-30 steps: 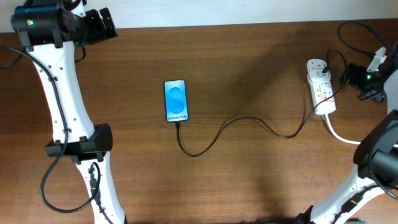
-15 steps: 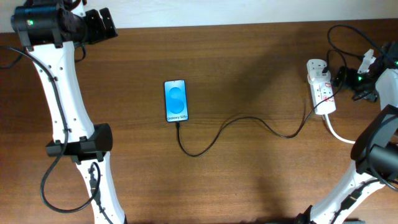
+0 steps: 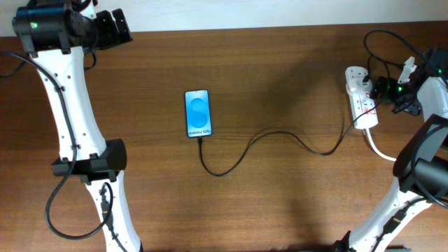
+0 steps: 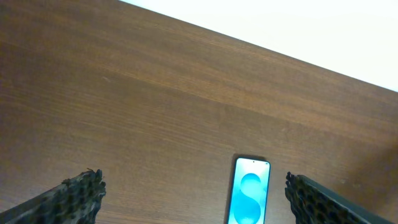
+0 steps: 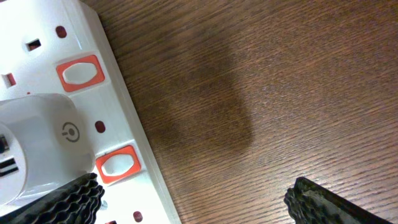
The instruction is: Plug charger to phone and switch on socket
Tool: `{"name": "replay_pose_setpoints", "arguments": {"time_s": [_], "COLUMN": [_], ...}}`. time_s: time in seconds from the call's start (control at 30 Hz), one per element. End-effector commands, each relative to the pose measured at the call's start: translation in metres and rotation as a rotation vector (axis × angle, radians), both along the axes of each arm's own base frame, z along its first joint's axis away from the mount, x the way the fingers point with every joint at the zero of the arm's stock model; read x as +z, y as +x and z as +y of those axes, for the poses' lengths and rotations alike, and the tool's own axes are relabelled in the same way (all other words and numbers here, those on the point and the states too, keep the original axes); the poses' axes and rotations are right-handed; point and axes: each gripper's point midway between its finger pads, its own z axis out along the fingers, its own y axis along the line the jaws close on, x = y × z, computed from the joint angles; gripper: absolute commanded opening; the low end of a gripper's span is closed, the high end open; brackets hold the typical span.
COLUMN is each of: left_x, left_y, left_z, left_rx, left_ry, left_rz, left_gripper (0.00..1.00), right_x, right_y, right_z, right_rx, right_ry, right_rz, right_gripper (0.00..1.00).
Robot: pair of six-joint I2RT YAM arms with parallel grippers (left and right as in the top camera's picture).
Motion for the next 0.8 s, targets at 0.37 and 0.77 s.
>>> {"name": "replay_pose_setpoints", "arguments": {"time_s": [0.37, 0.77], "left_x": [0.003, 0.003], "left_y": [-0.001, -0.001], "left_z": [0.002, 0.002], "left_rx": [0.010, 0.010], "left_ry": [0.004, 0.004], "left_rz": [-0.005, -0.005], "left_gripper": [1.00, 0.99], "right_x": [-0.006, -0.022], "right_y": [0.004, 0.008], "right_z": [-0.010, 0.006], "right_rx": [-0.013, 0.022], "right_ry": [-0.078, 0.010], "right_rz": [0.023, 0.015], "right_gripper": [0.99, 0.99]}}
